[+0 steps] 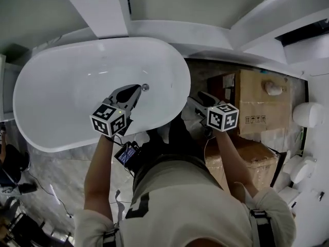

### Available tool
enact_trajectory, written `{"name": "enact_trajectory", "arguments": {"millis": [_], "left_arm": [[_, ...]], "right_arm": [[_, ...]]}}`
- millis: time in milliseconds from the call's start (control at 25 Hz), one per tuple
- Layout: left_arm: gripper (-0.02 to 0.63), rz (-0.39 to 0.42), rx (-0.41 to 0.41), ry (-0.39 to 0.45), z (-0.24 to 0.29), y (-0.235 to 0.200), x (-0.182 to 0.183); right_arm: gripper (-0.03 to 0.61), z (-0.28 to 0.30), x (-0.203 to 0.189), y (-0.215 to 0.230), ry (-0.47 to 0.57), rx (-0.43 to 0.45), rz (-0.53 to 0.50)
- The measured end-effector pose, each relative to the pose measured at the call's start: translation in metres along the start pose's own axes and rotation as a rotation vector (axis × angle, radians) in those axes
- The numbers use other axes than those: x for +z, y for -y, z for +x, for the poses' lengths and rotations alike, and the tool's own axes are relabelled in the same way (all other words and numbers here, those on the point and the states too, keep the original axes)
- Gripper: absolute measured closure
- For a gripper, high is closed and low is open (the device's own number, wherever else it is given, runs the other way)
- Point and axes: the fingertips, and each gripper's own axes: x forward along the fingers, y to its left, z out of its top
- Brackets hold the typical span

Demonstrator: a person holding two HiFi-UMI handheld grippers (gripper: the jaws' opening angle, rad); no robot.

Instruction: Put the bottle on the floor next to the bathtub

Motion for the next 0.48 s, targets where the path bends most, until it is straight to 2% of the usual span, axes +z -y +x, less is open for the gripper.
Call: {"name": "enact_trajectory", "arguments": {"millis": [160,240,360,480], "left_arm": [[0.555,-0.036,-0.002,0.046,-0.018,0.006,0.01],[0.555,-0.041,-0.007,0.069,-0.021,0.013,0.014],[0.555,-0.029,-0.012,0.099,-0.03,0.025,0.02],[0.555,0.006,-0.003,0.098,-0.042,0.026,0.024]], "right_arm": [[0.331,-0.007,0.01,-0.024,0.01,0.042,-0.029],[0.386,-0.015,0.012,-0.031,0.019,0.033,-0.049],[0.507,-0.018,0.006,-0.037,-0.01,-0.01,-0.118],[0.54,-0.006,0.002,-0.055,-0.031,0.0,-0.159]]}}
